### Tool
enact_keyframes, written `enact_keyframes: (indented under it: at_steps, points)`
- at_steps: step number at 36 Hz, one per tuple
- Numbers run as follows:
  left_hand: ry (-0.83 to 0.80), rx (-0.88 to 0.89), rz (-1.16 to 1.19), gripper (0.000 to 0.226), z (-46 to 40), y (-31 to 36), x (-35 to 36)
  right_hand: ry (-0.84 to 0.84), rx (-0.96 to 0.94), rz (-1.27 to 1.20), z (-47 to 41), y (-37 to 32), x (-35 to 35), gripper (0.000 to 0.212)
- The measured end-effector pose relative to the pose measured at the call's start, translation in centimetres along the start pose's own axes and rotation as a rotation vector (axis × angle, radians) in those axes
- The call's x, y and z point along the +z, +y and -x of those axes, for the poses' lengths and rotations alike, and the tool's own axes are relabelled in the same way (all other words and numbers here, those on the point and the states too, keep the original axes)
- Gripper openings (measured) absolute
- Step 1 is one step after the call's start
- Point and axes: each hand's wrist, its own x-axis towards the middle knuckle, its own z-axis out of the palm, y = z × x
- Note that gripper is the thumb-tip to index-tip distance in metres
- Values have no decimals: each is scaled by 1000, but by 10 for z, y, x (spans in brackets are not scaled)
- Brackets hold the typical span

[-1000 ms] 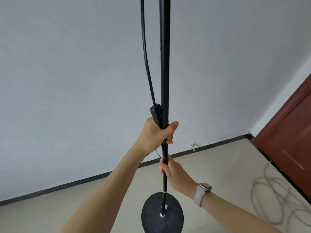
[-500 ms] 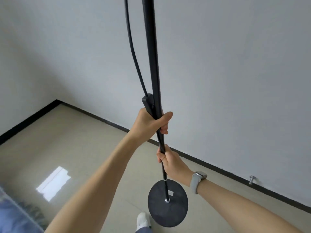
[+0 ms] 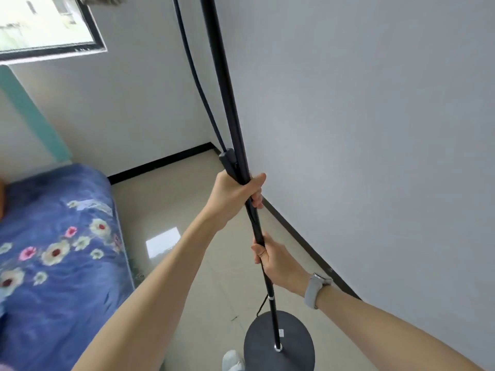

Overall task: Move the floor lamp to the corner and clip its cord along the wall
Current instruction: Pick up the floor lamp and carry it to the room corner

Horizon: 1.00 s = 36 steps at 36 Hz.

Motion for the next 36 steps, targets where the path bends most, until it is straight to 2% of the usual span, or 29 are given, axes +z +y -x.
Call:
enact_keyframes:
  at_steps: [6, 18, 24, 28, 32, 36]
  points:
    - [121, 3, -42, 44, -71, -9, -93, -75, -47, 42, -119, -33, 36, 13]
    - [223, 62, -174, 53, -219, -17, -228, -153, -151, -4, -336, -78, 73, 10]
    - [289, 68, -262, 47, -314, -33, -293, -181, -245, -9, -466, -88, 87, 10]
    - [342, 48, -279, 51, -390, -44, -339, -228, -280, -6, -562, -93, 92, 11]
    - [410, 16, -282, 39, -461, -45, -387, -256, -290, -8, -652, -111, 99, 12]
    - [436, -1, -327, 39, -517, -50, -434, -292, -281, -3, -725, -126, 108, 12]
